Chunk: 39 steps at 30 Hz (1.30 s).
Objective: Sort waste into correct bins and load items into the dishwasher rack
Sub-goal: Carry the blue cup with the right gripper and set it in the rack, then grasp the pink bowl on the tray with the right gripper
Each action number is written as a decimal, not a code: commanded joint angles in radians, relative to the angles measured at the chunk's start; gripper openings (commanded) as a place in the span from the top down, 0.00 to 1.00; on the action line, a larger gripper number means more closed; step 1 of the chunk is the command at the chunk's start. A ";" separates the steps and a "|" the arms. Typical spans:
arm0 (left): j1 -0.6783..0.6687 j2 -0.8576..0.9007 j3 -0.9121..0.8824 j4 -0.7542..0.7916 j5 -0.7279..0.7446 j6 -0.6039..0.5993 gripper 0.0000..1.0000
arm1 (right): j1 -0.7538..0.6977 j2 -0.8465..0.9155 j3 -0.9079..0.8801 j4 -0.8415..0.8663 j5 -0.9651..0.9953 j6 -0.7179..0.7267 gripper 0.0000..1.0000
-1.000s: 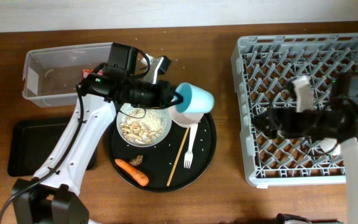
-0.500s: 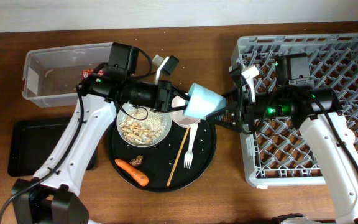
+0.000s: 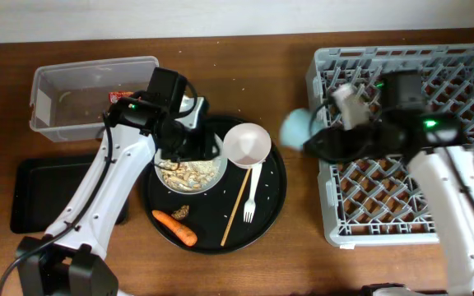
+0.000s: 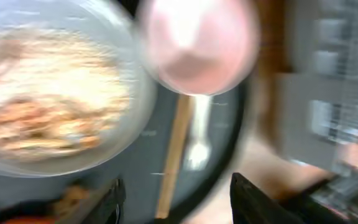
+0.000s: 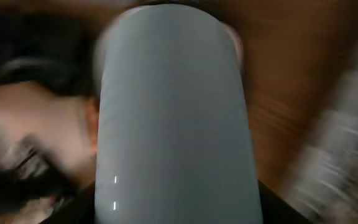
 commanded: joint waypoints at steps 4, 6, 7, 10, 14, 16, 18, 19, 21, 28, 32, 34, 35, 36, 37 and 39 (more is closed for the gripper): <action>0.002 0.001 0.003 -0.022 -0.260 0.008 0.46 | -0.396 0.018 0.085 -0.017 0.488 0.196 0.58; 0.002 0.001 0.003 -0.022 -0.260 0.008 0.46 | -0.493 0.065 0.085 0.002 0.527 0.209 0.58; 0.002 0.001 0.003 -0.023 -0.260 0.008 0.46 | -0.524 0.087 0.085 0.005 0.544 0.235 0.57; 0.002 0.001 0.003 -0.023 -0.259 0.008 0.46 | -0.584 0.205 0.085 0.028 0.545 0.274 0.56; 0.002 0.001 0.003 -0.023 -0.259 0.008 0.46 | -0.582 0.294 0.085 0.074 0.498 0.274 0.00; 0.002 0.001 0.003 -0.023 -0.259 0.008 0.40 | -0.582 0.296 0.085 0.098 0.409 0.274 0.01; 0.002 0.001 0.003 -0.023 -0.259 0.008 0.39 | -0.582 0.278 0.087 0.091 0.362 0.274 0.01; 0.002 0.001 0.003 -0.023 -0.259 0.008 0.39 | -0.582 0.258 0.089 0.086 0.358 0.274 0.01; 0.002 0.001 0.003 -0.023 -0.259 0.008 0.39 | -0.581 0.208 0.100 0.069 0.335 0.274 0.01; 0.002 0.001 0.003 -0.023 -0.259 0.008 0.36 | -0.209 -0.017 0.103 -0.086 0.257 0.191 0.09; 0.002 0.001 0.003 -0.046 -0.261 0.008 0.36 | 0.173 0.075 0.103 0.012 0.331 0.257 0.24; 0.010 0.001 0.003 -0.051 -0.261 0.008 0.35 | 0.253 0.134 0.103 0.058 0.378 0.297 0.25; 0.024 0.001 0.003 -0.057 -0.262 0.008 0.36 | 0.279 0.163 0.103 0.076 0.382 0.299 0.25; 0.053 0.001 0.003 -0.067 -0.263 0.008 0.36 | 0.315 0.208 0.103 0.101 0.412 0.327 0.25; 0.089 0.001 0.003 -0.080 -0.263 0.008 0.36 | 0.334 0.249 0.103 0.121 0.453 0.360 0.25; 0.161 0.001 0.003 -0.104 -0.263 0.008 0.36 | 0.350 0.325 0.103 0.166 0.460 0.396 0.32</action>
